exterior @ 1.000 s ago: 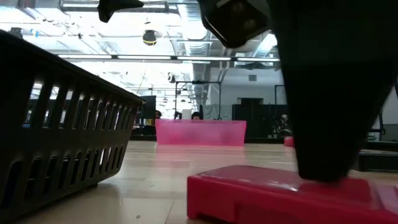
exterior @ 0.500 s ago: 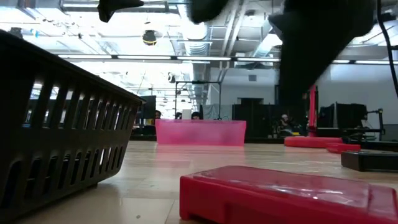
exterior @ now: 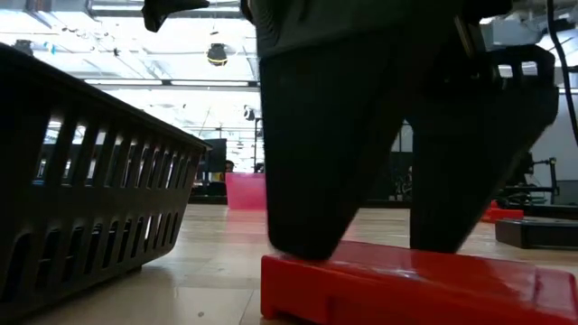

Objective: Pick & Place Office items
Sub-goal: Put the bottom red digital timer into the black bin

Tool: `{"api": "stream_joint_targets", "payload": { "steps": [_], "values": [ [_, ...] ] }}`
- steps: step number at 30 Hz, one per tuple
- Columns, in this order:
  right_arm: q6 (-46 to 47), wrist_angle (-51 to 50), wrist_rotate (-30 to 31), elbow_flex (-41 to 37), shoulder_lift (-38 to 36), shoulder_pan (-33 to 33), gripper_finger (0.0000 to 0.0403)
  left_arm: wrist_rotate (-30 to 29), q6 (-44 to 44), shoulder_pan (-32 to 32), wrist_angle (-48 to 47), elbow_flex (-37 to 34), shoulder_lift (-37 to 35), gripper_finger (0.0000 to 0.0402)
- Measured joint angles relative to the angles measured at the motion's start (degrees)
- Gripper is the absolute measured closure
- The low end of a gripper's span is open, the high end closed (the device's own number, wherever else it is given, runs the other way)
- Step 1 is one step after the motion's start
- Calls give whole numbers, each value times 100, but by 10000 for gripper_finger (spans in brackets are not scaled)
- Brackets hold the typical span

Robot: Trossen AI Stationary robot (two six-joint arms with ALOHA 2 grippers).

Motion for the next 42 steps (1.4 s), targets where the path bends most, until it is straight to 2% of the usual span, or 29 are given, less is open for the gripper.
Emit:
{"api": "stream_joint_targets", "payload": {
  "steps": [15, 27, 37, 42],
  "values": [
    [156, -167, 36, 33, 197, 39, 68, 0, 0, 0, -3, 0, 0, 161],
    [161, -420, 29, 16, 208, -9, 157, 0, -1, 0, -2, 0, 0, 161],
    [15, -591, 14, 8, 207, -99, 248, 36, -2, 0, -2, 0, 0, 161],
    [-38, -584, 81, -14, 111, -135, 259, 73, -4, 0, -3, 0, 0, 161]
  ]
}}
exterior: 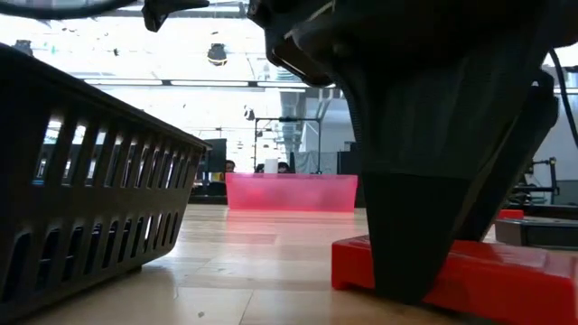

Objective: Pick & Place Office items
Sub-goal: Put the bottom red digital timer into the black bin

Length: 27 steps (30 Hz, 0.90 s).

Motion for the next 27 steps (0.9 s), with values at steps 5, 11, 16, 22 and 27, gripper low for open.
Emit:
{"api": "stream_joint_targets", "payload": {
  "steps": [5, 11, 16, 22, 27],
  "values": [
    [28, -132, 173, -34, -160, -107, 240, 2, 16, 0, -1, 0, 0, 161],
    [0, 143, 503, -12, -772, -181, 247, 0, 66, 0, -11, 0, 0, 161],
    [26, 623, 878, -7, -1343, -223, 248, -5, 302, 0, -177, 0, -22, 161],
    [-111, 1792, 1146, 8, -1475, -340, 245, -118, 483, 7, -687, 4, -145, 161],
    [-173, 2148, 924, -5, -1055, -471, 244, -138, 454, 2, -1161, 2, -349, 161]
  ]
}}
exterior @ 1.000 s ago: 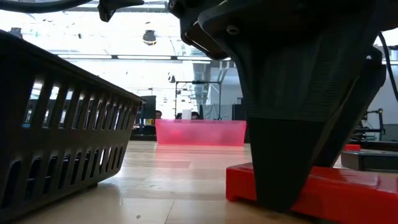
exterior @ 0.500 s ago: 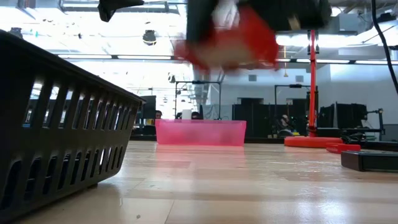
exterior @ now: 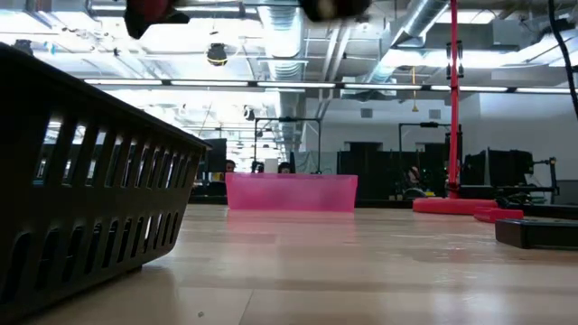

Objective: Pick & Place Office items
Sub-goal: Put the bottom red digital timer into the black bin

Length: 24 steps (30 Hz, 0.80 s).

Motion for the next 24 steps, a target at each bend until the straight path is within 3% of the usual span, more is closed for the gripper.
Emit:
{"api": "stream_joint_targets", "payload": {
  "steps": [8, 16, 24],
  "values": [
    [214, 768, -473, 29, 563, -181, 244, -4, -173, -2, -438, 3, -476, 161],
    [231, 480, -525, 15, 616, -178, 244, 14, -141, -3, -1119, -3, -761, 161],
    [224, 362, -517, 15, 619, -192, 243, 72, -251, -3, -497, -871, -1392, 161]
  ]
}}
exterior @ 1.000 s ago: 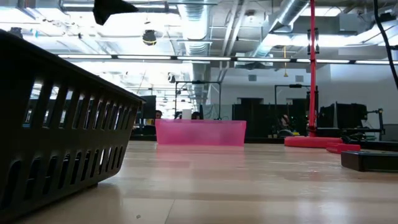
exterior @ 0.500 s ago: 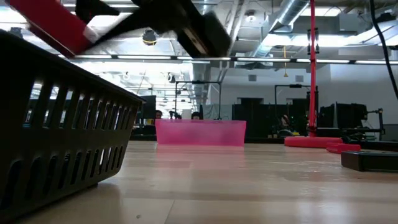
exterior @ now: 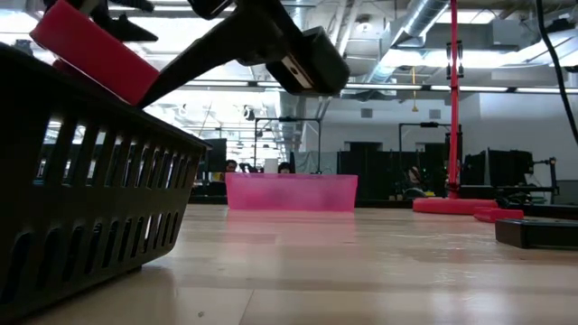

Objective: Pick & Place Office items
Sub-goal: Put the bottom red digital timer into the black bin, then put the black digital timer into the black bin

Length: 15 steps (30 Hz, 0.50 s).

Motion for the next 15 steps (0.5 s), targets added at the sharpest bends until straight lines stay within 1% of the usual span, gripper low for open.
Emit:
{"api": "stream_joint_targets", "payload": {
  "steps": [4, 10, 12, 15],
  "values": [
    [-51, 13, 234, 0, -17, -2, 231, 118, -274, -1, 346, -585, -307, 161],
    [156, 136, 297, 7, -42, 2, 172, 188, -319, -1, 1543, -1326, -902, 161],
    [272, 159, 301, 9, -42, 8, 157, 136, -317, -1, 1638, -1536, -1108, 161],
    [295, 106, 386, 8, -56, 30, 146, 136, -317, -1, 1617, -1797, -1367, 161]
  ]
}}
